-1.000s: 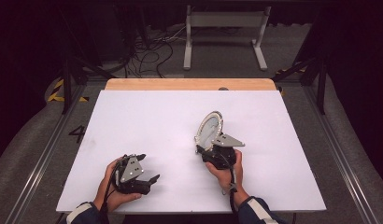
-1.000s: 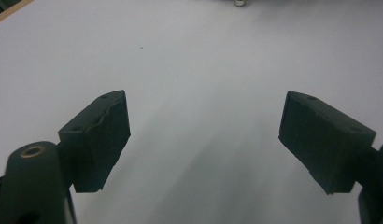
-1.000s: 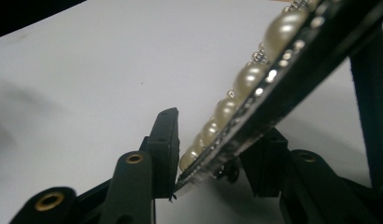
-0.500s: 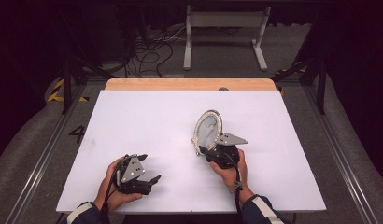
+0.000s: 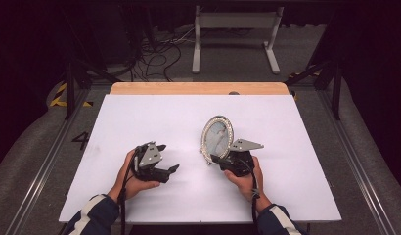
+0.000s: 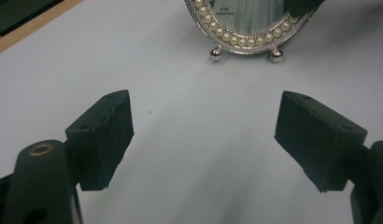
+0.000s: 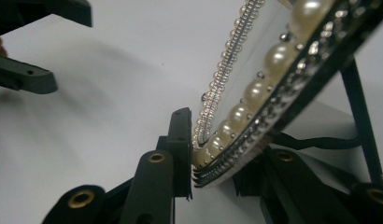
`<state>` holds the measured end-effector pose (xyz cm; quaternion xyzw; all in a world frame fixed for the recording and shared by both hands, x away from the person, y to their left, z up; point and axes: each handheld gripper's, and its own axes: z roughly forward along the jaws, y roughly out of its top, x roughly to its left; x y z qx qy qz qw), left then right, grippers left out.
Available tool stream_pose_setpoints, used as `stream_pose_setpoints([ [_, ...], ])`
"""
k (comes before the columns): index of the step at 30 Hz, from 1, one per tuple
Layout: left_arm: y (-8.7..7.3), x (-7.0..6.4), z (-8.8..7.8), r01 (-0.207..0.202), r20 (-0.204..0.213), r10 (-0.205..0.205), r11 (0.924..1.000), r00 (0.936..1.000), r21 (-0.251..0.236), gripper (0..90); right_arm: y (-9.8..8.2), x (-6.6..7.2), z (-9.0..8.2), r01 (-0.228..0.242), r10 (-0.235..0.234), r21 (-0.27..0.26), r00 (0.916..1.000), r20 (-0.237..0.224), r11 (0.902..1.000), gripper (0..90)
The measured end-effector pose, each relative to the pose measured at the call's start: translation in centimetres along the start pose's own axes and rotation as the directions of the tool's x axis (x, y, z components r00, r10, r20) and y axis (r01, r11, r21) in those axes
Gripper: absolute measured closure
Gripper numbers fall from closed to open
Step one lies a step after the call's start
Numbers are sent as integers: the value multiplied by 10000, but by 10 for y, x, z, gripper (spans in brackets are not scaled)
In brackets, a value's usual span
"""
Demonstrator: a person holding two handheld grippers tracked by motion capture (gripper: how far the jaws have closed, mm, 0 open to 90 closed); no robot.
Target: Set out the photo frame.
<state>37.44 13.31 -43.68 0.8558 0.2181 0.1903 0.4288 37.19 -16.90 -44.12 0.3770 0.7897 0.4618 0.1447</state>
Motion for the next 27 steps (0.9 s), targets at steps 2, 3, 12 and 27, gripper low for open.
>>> stream_pose_setpoints([
  [2, 6, 1, 9, 44, 116, -43, 10000, 9999, -18, 194, 0, -1, -1, 11, -11, 11, 10000, -40, 10000, 730],
  [3, 8, 2, 13, -1, 154, 1, 10000, 9999, -41, 195, -1, -1, -1, 4, -4, 8, 10000, -71, 10000, 732],
  [12, 23, 9, 41, 325, 777, -320, 9995, 9965, -50, 214, -2, -3, -8, 81, -73, 235, 9994, -327, 9997, 750],
  [27, 41, 10, 73, 484, 1456, -461, 9987, 9883, -124, 208, -4, -3, -18, 280, -273, 233, 9992, -282, 9993, 696],
])
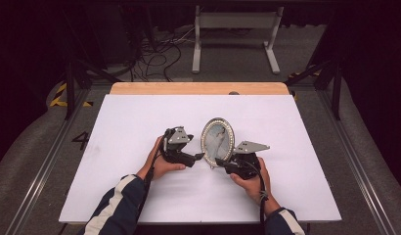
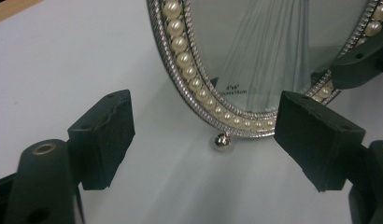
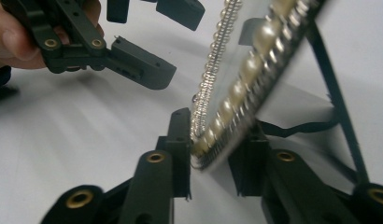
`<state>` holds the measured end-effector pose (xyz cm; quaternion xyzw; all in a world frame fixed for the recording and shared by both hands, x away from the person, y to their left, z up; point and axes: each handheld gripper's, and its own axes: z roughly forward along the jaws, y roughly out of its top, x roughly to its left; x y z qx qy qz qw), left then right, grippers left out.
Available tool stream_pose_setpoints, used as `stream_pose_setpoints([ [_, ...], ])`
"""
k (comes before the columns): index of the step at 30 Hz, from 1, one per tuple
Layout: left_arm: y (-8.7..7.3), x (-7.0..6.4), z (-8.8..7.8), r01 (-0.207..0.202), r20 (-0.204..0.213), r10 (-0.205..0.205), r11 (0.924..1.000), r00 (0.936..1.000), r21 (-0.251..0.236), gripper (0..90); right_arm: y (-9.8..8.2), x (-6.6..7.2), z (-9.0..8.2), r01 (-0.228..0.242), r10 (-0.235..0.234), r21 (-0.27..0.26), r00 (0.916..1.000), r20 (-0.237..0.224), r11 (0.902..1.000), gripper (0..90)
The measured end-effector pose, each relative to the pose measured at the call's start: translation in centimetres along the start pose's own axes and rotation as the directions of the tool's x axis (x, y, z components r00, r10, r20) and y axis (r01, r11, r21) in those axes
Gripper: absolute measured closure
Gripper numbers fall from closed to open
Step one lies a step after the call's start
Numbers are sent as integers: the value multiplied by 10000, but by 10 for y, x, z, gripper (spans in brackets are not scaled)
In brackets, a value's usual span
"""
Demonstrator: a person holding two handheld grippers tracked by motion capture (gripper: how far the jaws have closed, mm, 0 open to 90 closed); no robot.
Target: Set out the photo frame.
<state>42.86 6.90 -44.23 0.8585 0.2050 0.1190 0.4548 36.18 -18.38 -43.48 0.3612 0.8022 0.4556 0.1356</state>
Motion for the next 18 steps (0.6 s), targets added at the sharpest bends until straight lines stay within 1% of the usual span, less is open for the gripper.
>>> stream_pose_setpoints([
  [2, 1, 2, 2, 136, 32, -136, 9999, 9999, -41, 209, -1, 1, -5, 43, -40, -145, 9997, 226, 9999, 682],
  [4, 2, 4, 6, 195, 116, -193, 9997, 9997, -153, 211, -2, 2, -9, 206, -199, -213, 9992, 335, 9996, 681],
  [7, 4, 6, 12, 283, 275, -281, 9996, 9992, -50, 210, -3, 3, -15, 172, -155, -381, 9988, 455, 9991, 686],
  [9, 7, 6, 15, 242, 379, -240, 9997, 9990, -39, 217, -3, 3, -21, 131, -105, -531, 9987, 496, 9985, 713],
  [11, 10, 5, 17, 217, 413, -216, 9998, 9989, -25, 222, -3, 3, -27, 244, -213, -610, 9984, 523, 9978, 732],
  [12, 12, 5, 18, 183, 498, -179, 9998, 9986, -74, 219, -3, 3, -30, 265, -226, -719, 9983, 535, 9971, 744],
  [14, 14, 4, 20, 197, 562, -188, 9997, 9982, -151, 216, -4, 3, -34, 214, -165, -879, 9983, 560, 9959, 752],
  [16, 15, 3, 21, 174, 556, -163, 9997, 9983, -184, 203, -4, 4, -36, 248, -189, -920, 9977, 648, 9954, 753],
  [18, 15, 4, 25, 246, 911, -223, 9994, 9956, -241, 193, -4, 7, -37, 235, -152, -995, 9964, 836, 9948, 754],
])
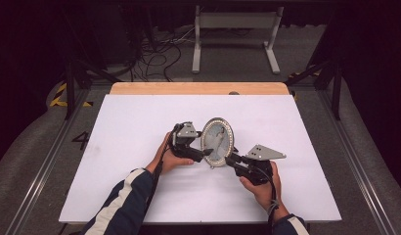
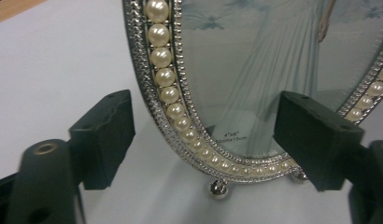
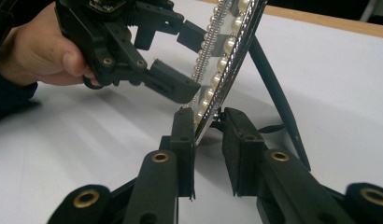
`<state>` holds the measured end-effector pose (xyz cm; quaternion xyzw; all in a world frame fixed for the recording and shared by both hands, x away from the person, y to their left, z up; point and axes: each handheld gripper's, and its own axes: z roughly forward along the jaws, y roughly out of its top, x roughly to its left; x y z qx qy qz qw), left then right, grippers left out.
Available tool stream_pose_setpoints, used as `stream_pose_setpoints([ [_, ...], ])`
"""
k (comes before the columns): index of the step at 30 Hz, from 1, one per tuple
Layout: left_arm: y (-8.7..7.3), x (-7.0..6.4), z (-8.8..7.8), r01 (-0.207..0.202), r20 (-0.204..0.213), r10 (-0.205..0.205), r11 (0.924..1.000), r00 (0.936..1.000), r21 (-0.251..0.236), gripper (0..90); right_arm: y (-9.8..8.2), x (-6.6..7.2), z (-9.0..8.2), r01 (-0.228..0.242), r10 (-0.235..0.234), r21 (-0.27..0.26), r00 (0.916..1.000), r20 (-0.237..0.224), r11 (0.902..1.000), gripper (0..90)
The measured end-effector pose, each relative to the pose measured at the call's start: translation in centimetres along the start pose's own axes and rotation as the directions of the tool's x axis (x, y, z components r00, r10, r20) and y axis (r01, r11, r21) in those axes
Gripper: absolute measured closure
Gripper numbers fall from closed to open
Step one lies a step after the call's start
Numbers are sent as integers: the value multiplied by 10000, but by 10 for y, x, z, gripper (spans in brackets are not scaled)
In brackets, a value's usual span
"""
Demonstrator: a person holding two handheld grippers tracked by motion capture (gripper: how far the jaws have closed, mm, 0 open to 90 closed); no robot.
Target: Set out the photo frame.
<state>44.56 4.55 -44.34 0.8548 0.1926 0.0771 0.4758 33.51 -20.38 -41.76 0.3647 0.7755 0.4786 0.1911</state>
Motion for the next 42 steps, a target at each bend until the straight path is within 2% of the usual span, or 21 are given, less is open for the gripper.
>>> stream_pose_setpoints([
  [3, 0, 0, 2, -31, 199, 30, 10000, 9998, 17, 200, -1, 1, -1, -123, 123, -15, 9999, 105, 9999, 750],
  [4, 0, 0, 2, -64, 226, 64, 10000, 9997, 11, 194, -1, 1, -2, -173, 175, -100, 9996, 225, 9998, 711],
  [6, 0, -1, 2, -81, 368, 82, 10000, 9993, -23, 214, 1, 0, -5, -347, 360, -320, 9986, 395, 9989, 697],
  [9, 0, -2, 1, -132, 286, 130, 9999, 9995, 76, 227, 4, 3, -9, -198, 231, -520, 9976, 645, 9984, 718],
  [12, -1, 0, -1, -66, 321, 64, 10000, 9995, 62, 272, 4, 2, -12, -241, 284, -742, 9979, 578, 9970, 769],
  [15, 0, -4, -3, -289, 96, 287, 9991, 9995, 296, 329, 5, 1, -13, -307, 351, -897, 9982, 480, 9955, 828],
  [20, -1, -8, -7, -438, -169, 448, 9976, 9989, 531, 375, 6, -1, -13, -168, 208, -845, 9986, 478, 9963, 822],
  [36, -9, -18, -26, -616, -366, 648, 9945, 9972, 842, 368, 6, -5, -7, -502, 558, -842, 9963, 658, 9952, 805],
  [38, -10, -18, -26, -575, -361, 603, 9955, 9975, 747, 365, 6, -4, -6, -374, 435, -789, 9961, 766, 9962, 804],
  [40, -11, -14, -27, -336, 33, 335, 9986, 9994, 405, 351, 6, -3, -6, -341, 406, -760, 9956, 844, 9965, 803],
  [42, -12, -10, -30, -178, 209, 177, 9998, 9996, 45, 359, 7, -3, -7, -272, 330, -687, 9958, 851, 9973, 806],
])
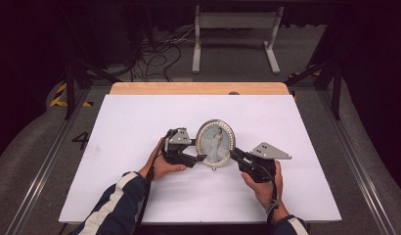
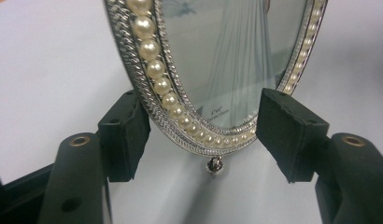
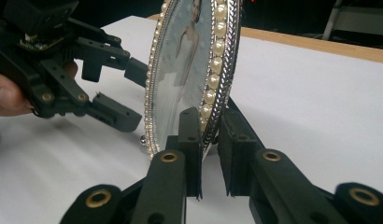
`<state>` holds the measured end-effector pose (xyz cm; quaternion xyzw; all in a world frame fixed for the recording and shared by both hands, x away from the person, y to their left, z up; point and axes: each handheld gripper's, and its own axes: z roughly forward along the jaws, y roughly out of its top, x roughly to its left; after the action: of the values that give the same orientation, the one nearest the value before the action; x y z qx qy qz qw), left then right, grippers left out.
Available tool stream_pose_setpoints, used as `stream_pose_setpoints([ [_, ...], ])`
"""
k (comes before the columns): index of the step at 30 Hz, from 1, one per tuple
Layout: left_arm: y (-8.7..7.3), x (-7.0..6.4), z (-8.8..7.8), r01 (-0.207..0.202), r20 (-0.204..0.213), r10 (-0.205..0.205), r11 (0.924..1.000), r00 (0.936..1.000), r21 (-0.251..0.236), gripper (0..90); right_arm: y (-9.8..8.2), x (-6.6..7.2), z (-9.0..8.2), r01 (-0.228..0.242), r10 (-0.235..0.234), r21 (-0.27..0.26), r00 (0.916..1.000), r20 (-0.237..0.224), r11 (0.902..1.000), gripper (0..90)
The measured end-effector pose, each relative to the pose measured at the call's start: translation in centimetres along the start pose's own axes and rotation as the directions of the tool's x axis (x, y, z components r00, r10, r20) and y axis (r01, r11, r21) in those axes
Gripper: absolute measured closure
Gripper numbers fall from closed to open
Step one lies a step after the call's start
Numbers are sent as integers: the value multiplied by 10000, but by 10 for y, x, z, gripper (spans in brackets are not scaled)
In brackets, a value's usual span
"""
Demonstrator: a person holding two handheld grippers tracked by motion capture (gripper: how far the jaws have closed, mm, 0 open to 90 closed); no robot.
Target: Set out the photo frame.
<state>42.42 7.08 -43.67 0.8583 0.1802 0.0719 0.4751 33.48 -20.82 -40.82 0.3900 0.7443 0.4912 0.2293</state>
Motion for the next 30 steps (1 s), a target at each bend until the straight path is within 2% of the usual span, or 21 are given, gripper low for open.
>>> stream_pose_setpoints([
  [6, 5, 1, -6, 78, -374, -99, 9985, 9992, -539, 388, 1, -1, -5, 40, -40, -10, 10000, -11, 10000, 853],
  [8, 6, 1, -6, 55, -450, -79, 9986, 9990, -528, 394, 1, -1, -4, 20, -20, -19, 10000, -15, 10000, 853],
  [9, 5, 3, -7, 67, -602, -99, 9986, 9981, -534, 471, 1, 0, -4, 27, -26, -34, 10000, 52, 10000, 855],
  [11, 4, 5, -8, 155, -538, -185, 9983, 9984, -566, 503, 1, 0, -4, 34, -34, -36, 10000, 63, 10000, 855],
  [12, 4, 6, -9, 104, -579, -134, 9987, 9982, -507, 539, 1, 0, -3, 38, -38, -60, 10000, 32, 10000, 855],
  [13, 4, 6, -11, -168, -578, 148, 9992, 9982, -351, 591, 1, 0, -2, 15, -14, -44, 9999, 120, 10000, 853],
  [14, 4, 6, -11, -168, -578, 148, 9992, 9982, -351, 601, 1, 0, -2, 15, -14, -44, 9999, 120, 10000, 853],
  [19, 3, 3, -13, -218, -616, 207, 9996, 9979, -181, 614, 1, -4, -1, -229, 229, -46, 9997, 51, 9997, 855],
  [21, 1, 3, -13, -83, -615, 75, 9999, 9981, -135, 625, 2, -4, 0, -212, 213, -67, 9997, 95, 9998, 855],
  [30, -1, -1, -16, -154, -732, 150, 9999, 9972, -50, 649, 2, -8, 6, -323, 323, -97, 9995, 54, 9994, 853],
])
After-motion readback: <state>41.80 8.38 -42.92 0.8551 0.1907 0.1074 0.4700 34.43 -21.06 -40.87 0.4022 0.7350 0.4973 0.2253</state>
